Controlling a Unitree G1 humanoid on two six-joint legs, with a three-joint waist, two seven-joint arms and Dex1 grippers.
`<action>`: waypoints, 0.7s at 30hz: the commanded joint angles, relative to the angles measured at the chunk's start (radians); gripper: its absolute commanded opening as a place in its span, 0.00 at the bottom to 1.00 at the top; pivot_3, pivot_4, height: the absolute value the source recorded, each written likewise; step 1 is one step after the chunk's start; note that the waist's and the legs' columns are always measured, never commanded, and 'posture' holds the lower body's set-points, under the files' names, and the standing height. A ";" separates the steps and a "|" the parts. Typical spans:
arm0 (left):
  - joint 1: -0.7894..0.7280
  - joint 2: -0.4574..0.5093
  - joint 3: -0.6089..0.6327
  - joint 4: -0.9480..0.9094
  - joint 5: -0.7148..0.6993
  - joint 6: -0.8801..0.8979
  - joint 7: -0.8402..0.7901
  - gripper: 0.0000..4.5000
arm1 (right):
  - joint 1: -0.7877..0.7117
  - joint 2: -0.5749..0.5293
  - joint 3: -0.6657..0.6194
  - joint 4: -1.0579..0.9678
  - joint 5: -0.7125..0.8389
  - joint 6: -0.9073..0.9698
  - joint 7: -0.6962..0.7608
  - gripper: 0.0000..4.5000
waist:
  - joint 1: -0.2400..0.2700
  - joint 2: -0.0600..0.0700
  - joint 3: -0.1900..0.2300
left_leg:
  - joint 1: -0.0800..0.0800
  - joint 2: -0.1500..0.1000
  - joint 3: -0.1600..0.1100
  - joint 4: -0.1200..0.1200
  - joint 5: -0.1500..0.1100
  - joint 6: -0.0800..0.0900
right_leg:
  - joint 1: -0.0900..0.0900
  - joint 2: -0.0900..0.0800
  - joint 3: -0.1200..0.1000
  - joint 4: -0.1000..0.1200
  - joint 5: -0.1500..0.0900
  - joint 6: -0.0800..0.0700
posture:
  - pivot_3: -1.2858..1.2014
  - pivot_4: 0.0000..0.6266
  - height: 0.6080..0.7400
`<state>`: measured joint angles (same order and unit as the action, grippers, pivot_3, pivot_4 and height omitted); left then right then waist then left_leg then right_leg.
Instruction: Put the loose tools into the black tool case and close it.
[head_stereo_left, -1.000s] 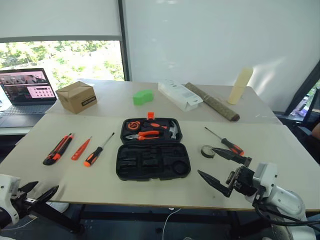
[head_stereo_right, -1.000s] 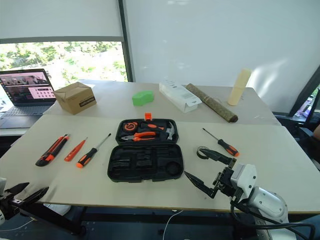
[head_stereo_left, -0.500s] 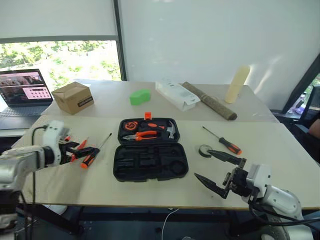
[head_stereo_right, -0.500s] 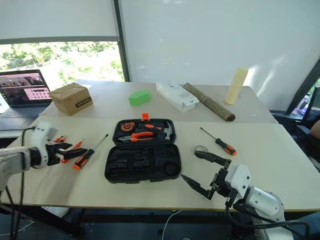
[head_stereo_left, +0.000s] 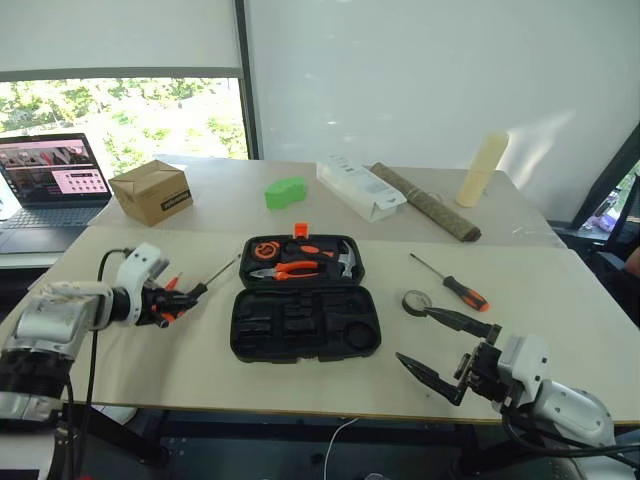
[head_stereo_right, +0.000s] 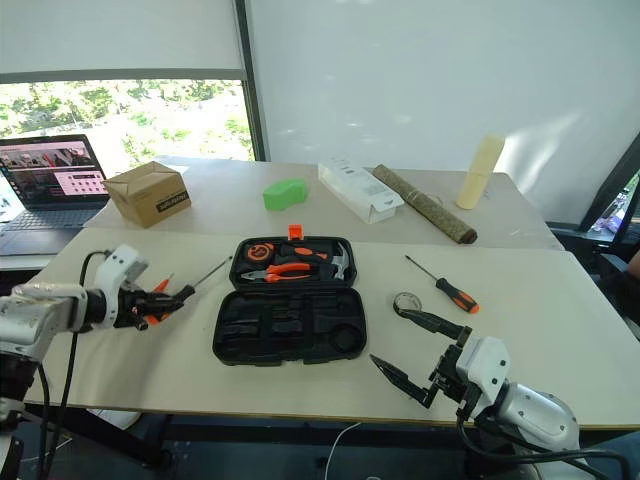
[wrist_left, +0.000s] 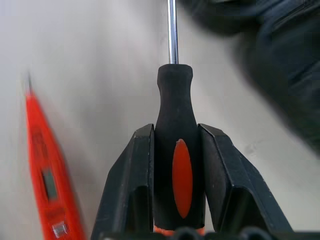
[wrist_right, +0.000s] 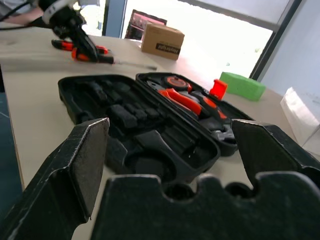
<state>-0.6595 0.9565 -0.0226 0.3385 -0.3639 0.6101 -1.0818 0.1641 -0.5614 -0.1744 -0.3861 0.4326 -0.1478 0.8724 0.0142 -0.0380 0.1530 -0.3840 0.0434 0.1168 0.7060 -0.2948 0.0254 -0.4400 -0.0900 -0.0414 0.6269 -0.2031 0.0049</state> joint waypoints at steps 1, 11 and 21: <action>-0.131 -0.033 -0.049 -0.036 0.020 -0.287 -0.246 0.19 | 0.017 -0.020 -0.053 -0.049 0.028 -0.006 -0.003 1.00 | 0.005 0.000 0.000 | 0.000 0.000 0.000 0.000 0.000 0.000 | 0.000 0.000 0.000 0.000 0.000 0.000 | 0.52 0.24 1.00; -0.415 -0.308 -0.383 0.402 0.475 -0.768 -0.225 0.19 | 0.010 -0.018 -0.051 -0.071 0.015 0.012 -0.031 1.00 | 0.000 0.000 0.000 | -0.003 -0.003 -0.002 0.007 -0.002 0.004 | 0.002 0.000 0.001 0.000 0.001 0.003 | 0.52 0.24 1.00; -0.454 -0.370 -0.397 0.538 0.556 -0.784 -0.240 0.19 | 0.041 -0.008 -0.051 -0.104 0.002 0.014 -0.076 1.00 | -0.003 0.000 0.000 | -0.004 -0.005 -0.004 0.008 -0.004 0.008 | 0.001 -0.003 0.002 -0.002 0.000 0.007 | 0.52 0.24 1.00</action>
<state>-1.1051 0.5879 -0.4162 0.8749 0.1689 -0.1711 -1.2992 0.2048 -0.5707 -0.2091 -0.4499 0.4326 -0.1338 0.8147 0.0109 -0.0385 0.1533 -0.3881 0.0376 0.1121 0.7144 -0.2994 0.0342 -0.4385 -0.0934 -0.0393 0.6254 -0.2032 0.0127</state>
